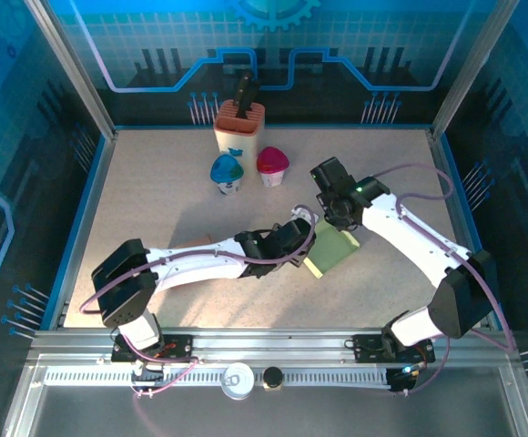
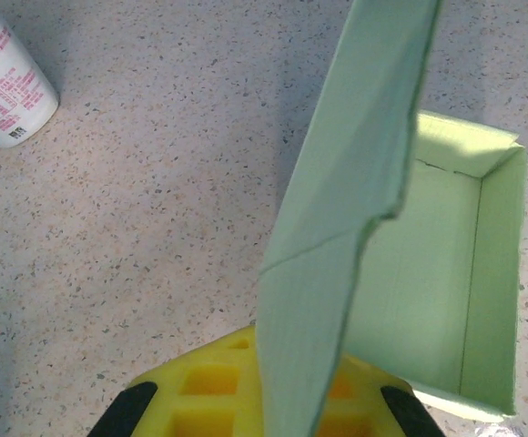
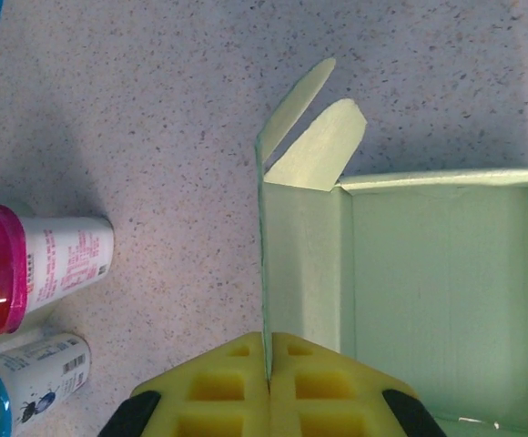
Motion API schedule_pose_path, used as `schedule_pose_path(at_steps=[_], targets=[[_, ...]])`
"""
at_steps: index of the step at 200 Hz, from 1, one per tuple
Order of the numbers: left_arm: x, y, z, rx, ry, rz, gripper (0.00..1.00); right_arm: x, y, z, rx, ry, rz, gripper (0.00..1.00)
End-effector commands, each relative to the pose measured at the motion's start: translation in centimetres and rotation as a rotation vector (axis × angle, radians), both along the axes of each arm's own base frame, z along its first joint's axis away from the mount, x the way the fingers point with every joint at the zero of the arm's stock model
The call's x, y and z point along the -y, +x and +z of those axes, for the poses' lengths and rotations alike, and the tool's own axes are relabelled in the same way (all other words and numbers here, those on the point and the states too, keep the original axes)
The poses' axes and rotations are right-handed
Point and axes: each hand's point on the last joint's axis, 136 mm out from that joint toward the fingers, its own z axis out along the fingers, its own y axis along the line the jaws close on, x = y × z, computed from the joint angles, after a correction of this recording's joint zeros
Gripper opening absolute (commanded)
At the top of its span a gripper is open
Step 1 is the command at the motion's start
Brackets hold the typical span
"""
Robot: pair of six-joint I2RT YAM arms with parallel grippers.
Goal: Fold the paper box
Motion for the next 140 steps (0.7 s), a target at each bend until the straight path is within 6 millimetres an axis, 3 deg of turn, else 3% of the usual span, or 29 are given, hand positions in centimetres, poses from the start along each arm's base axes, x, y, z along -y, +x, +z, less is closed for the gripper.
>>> schedule_pose_path(at_steps=[1,14,36,60,74,107,140], targets=[[0.2,0.3,0.6,0.017,0.018,-0.025,0.0,-1.5,1.0,2.4,0.112,0.008,0.131,0.2],[-0.6,0.4,0.9,0.007,0.016,-0.037,0.0,-2.2,2.1,4.1,0.203,-0.017,0.251,0.37],[-2.0,0.4,1.1,-0.053,-0.027,-0.111,0.0,-3.7,3.2,6.9,0.362,-0.05,0.502,0.56],[-3.8,0.5,1.2,-0.074,-0.028,-0.187,0.0,-5.6,3.5,10.1,0.602,-0.003,0.819,0.66],[-5.1,0.6,1.2,-0.081,-0.028,-0.212,0.0,-5.0,3.3,10.6,0.663,0.01,0.934,0.67],[-8.6,1.7,1.0,-0.096,-0.016,-0.214,0.0,-1.8,2.9,7.8,0.629,-0.044,1.095,0.61],[-11.4,3.0,0.9,-0.066,-0.025,-0.166,0.0,-1.3,1.1,3.8,0.559,-0.116,1.218,0.57]])
